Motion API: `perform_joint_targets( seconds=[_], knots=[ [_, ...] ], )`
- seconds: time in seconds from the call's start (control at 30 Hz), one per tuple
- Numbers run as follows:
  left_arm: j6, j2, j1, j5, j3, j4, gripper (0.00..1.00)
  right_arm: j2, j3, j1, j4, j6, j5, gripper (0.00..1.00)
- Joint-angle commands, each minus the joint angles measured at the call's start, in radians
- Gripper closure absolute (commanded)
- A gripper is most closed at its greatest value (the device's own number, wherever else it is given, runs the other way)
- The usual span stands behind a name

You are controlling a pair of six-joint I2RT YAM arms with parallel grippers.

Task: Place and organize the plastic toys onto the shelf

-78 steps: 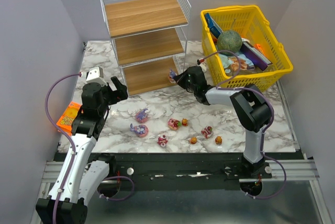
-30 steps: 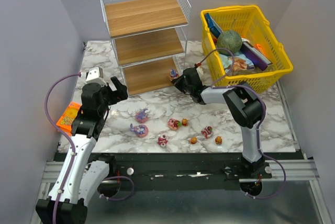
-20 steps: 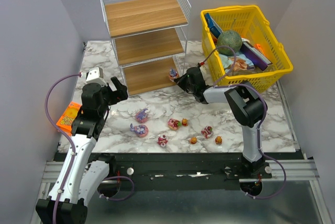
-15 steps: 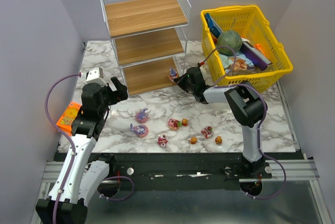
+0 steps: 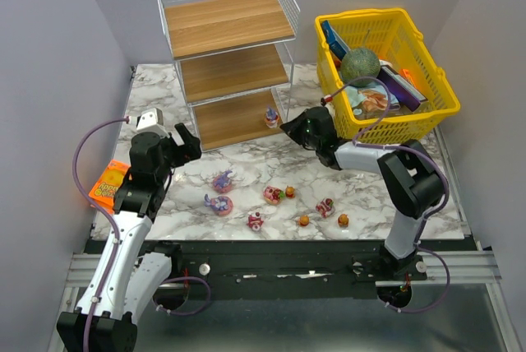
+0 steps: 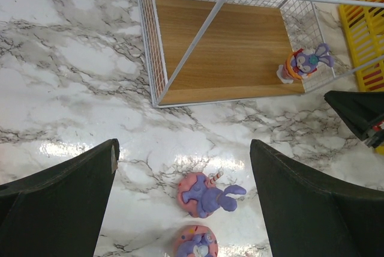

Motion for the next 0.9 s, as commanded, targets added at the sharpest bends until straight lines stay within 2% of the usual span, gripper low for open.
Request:
perform_joint_targets(
  seconds=[0.0,0.07,0.2,0.3,0.47,0.63,0.87],
  knots=[
    [-0.009,-0.017,-0.004,0.01,-0.017,0.006,0.01,-0.1,-0.028,-0.012,-0.145,0.148,-0.029,0.62],
    [-0.008,-0.02,-0.004,0.01,-0.021,0.008,0.01,-0.118,-0.017,-0.014,-0.211,0.225,-0.077,0.6],
    [-0.013,-0.018,-0.004,0.022,-0.025,0.022,0.01,-0.111,0.015,-0.014,-0.21,0.415,-0.163,0.52],
    [-0.013,-0.017,-0.004,0.033,-0.027,0.022,0.01,-0.071,0.069,-0.011,-0.207,0.505,-0.18,0.51],
    [-0.017,-0.012,-0.006,0.042,-0.022,0.023,0.01,-0.013,0.15,-0.003,-0.234,0.572,-0.094,0.51],
    [-0.017,-0.009,-0.009,0.044,-0.021,0.025,0.01,0.03,0.21,0.002,-0.277,0.625,-0.071,0.51],
    [-0.013,-0.004,-0.011,0.035,-0.025,0.025,0.01,0.036,0.213,0.005,-0.333,0.63,-0.037,0.52]
  ],
)
